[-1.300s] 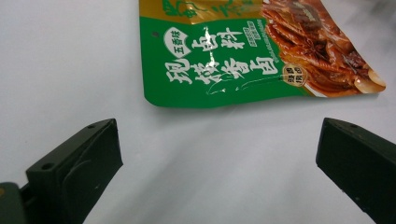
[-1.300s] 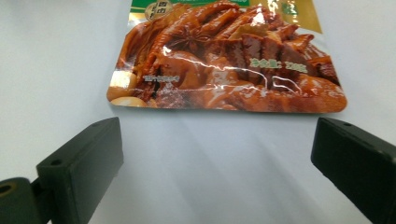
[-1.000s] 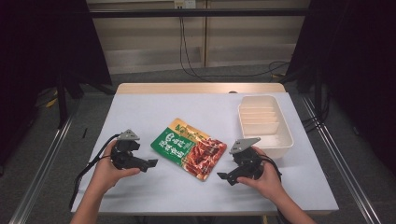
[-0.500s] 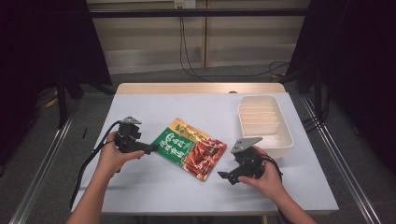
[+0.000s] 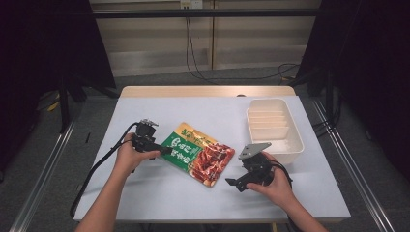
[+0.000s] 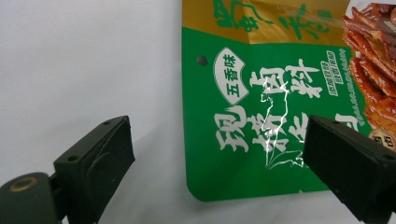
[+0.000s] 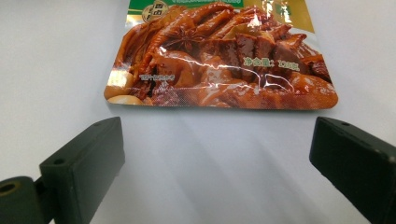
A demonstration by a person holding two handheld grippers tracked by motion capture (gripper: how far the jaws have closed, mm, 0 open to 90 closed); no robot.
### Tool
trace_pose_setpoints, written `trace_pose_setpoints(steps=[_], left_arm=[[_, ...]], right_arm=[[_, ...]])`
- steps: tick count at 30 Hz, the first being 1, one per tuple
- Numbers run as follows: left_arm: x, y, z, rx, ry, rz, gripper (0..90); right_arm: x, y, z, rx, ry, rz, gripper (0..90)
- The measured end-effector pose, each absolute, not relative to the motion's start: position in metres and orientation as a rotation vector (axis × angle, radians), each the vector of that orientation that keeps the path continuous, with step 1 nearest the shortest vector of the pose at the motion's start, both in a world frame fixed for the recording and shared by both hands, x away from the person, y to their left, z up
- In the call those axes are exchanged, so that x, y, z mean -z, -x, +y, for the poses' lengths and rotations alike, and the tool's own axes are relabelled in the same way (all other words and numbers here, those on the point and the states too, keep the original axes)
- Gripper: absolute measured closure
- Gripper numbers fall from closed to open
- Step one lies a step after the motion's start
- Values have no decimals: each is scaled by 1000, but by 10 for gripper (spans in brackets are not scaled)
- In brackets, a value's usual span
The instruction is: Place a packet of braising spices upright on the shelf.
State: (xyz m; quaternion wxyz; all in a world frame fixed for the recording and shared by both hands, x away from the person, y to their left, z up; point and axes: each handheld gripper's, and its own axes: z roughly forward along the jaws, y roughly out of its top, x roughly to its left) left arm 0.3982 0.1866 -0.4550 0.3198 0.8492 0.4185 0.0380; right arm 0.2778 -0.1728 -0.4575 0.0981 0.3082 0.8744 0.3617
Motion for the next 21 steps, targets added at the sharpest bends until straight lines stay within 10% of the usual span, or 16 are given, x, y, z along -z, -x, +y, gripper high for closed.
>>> trace_pose_setpoints(steps=[21], left_arm=[[466,-407,182,10,-2219,1106,292]], right_arm=[[458,-279,-173,-1070,-902,2588,33]])
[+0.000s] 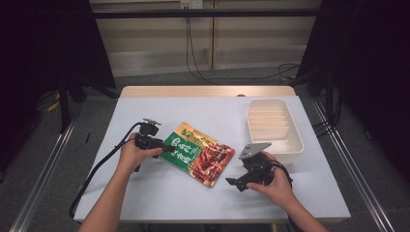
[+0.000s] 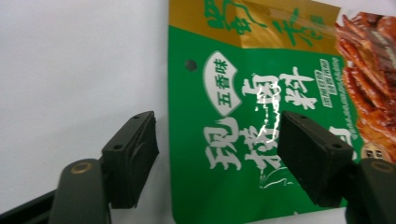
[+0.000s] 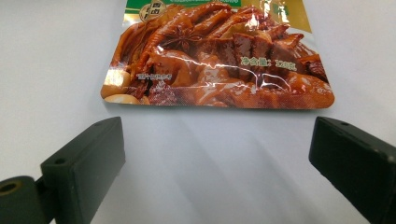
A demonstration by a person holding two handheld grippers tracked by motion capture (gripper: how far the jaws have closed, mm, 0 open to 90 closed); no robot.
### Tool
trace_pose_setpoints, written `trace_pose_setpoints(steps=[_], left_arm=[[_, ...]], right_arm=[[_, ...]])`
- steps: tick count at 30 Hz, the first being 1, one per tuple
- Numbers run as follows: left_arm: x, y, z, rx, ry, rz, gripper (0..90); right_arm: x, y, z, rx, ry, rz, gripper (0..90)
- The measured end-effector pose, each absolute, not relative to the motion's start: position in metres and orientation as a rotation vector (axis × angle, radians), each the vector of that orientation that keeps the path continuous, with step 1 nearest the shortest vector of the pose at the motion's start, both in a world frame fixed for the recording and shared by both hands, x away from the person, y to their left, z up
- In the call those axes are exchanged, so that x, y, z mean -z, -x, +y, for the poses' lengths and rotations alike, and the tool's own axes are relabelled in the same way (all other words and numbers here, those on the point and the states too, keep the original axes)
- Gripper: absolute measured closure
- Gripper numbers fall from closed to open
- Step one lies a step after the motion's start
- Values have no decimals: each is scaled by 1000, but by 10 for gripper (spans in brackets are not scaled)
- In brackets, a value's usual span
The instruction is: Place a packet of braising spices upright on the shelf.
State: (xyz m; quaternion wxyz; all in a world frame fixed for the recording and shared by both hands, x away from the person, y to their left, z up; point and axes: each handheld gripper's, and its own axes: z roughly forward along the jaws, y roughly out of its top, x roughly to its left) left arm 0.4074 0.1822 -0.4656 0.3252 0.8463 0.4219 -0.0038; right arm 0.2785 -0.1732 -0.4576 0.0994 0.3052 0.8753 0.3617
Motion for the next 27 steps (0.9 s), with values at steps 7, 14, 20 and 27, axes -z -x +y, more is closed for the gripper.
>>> trace_pose_setpoints(steps=[7,14,20,27], left_arm=[[466,-409,184,48,-2264,1077,339],[464,-410,185,111,-2225,1109,415],[459,-409,186,166,-2189,1128,619],[450,-408,186,217,-2209,1171,895]], right_arm=[[459,-279,-173,-1076,-891,2591,33],[458,-279,-173,-1074,-891,2593,33],[459,-280,-173,-1073,-896,2592,34],[459,-280,-172,-1072,-895,2600,34]])
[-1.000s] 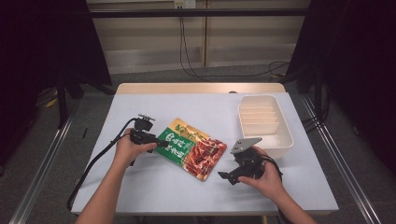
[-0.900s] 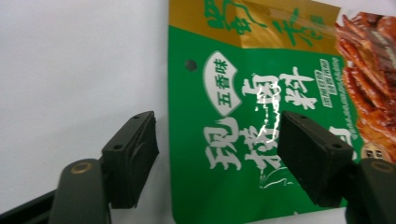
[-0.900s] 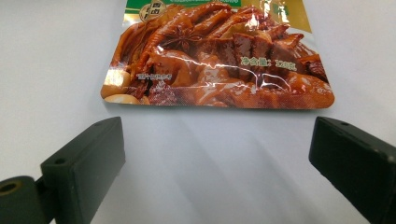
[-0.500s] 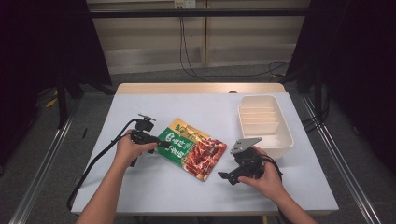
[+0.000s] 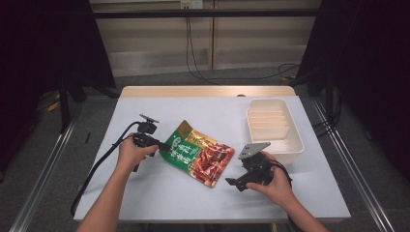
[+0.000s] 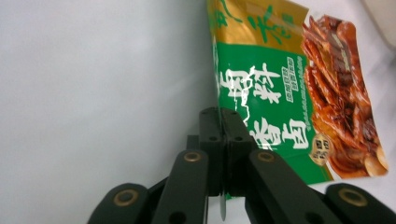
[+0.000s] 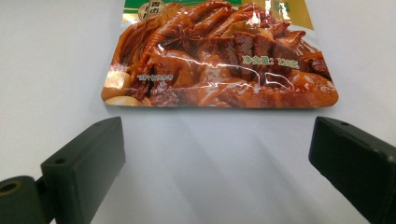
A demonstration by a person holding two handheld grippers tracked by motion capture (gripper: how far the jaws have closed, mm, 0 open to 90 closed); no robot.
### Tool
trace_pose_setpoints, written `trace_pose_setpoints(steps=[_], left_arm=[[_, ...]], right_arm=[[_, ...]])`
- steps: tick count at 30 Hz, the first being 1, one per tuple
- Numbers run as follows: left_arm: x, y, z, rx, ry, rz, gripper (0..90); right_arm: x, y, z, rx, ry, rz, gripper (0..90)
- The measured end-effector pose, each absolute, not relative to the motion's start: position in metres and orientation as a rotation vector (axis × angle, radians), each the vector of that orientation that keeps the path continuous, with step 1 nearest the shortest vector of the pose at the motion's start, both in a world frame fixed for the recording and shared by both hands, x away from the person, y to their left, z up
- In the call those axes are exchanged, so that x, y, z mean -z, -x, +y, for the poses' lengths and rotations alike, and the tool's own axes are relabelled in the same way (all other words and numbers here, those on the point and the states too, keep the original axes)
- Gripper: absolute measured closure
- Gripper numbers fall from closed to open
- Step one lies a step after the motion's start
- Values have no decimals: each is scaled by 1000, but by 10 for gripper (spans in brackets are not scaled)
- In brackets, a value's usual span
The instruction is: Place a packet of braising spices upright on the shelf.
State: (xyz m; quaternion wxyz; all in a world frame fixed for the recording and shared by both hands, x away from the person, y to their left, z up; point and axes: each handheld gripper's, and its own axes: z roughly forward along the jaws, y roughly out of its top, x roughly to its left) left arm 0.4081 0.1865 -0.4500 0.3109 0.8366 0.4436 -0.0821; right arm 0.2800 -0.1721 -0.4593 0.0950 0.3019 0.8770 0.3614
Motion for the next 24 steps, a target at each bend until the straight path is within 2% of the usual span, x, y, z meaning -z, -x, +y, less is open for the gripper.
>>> trace_pose_setpoints(steps=[24], left_arm=[[363,-396,174,213,-2254,1108,900]], right_arm=[[460,-287,-164,-1109,-896,2640,36]])
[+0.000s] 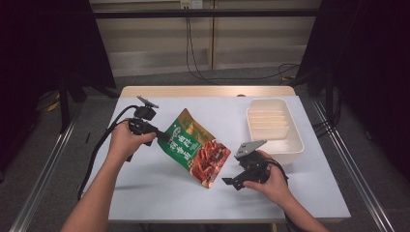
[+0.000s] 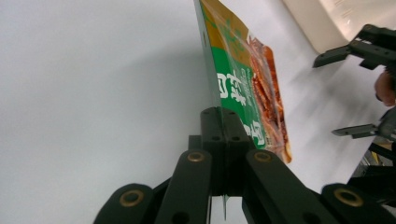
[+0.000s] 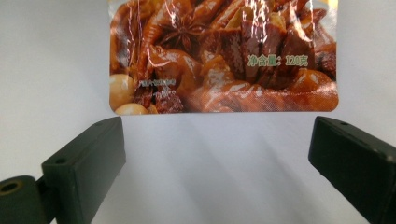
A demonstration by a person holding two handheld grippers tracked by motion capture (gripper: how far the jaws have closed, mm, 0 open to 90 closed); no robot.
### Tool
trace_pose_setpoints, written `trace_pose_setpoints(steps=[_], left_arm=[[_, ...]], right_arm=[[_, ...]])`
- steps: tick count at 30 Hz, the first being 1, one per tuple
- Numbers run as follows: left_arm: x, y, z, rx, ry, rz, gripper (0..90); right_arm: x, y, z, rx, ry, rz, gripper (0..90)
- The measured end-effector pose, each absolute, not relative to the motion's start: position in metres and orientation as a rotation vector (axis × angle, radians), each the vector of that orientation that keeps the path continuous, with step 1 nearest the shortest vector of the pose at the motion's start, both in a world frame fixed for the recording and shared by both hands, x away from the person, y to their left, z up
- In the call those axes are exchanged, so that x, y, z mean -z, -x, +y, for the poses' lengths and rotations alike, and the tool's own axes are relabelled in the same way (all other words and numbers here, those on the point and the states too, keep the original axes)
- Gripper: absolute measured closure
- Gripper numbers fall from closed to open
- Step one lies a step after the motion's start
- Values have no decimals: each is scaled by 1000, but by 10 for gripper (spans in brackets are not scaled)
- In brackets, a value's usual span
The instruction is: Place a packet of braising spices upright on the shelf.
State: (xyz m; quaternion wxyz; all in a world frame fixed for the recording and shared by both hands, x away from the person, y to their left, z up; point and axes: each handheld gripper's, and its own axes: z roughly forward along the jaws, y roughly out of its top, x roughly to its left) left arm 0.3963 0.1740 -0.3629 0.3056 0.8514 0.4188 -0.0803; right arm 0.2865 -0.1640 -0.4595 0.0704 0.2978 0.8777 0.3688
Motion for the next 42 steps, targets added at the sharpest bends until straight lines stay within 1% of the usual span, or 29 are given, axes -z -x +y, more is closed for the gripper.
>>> trace_pose_setpoints(steps=[14,20,21,27,36,37,39,40,42], left_arm=[[315,-390,163,200,-2310,1043,900],[301,-386,156,207,-2328,1010,900],[295,-384,153,196,-2340,992,900],[283,-380,147,187,-2368,961,900],[263,-373,139,172,-2426,880,900],[262,-371,137,169,-2410,898,900],[260,-372,138,164,-2440,868,900],[258,-371,135,163,-2446,857,900],[256,-370,134,164,-2449,847,900]], right_arm=[[447,-294,-156,-1111,-865,2641,37],[437,-299,-153,-1089,-834,2652,36],[431,-302,-152,-1101,-824,2653,36],[417,-309,-147,-1109,-824,2654,32],[399,-330,-144,-1103,-811,2687,25],[396,-332,-144,-1104,-808,2684,25],[393,-335,-144,-1099,-798,2686,25],[386,-340,-143,-1084,-777,2698,41],[384,-341,-142,-1080,-773,2706,45]])
